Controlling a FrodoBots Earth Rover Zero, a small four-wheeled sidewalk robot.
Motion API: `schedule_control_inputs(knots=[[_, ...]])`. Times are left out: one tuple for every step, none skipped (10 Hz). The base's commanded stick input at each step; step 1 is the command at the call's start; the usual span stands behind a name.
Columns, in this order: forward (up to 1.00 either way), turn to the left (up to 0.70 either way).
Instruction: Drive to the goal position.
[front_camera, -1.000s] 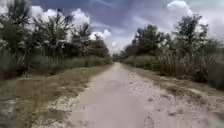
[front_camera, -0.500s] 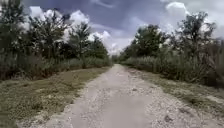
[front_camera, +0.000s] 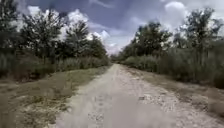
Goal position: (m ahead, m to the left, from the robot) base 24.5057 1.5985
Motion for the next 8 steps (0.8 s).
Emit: schedule_control_inputs(knots=[[0.85,0.0],[0.85,0.0],[0.85,0.0],[0.85,0.0],[0.85,0.0],[0.85,0.0],[0.85,0.0],[0.85,0.0]])
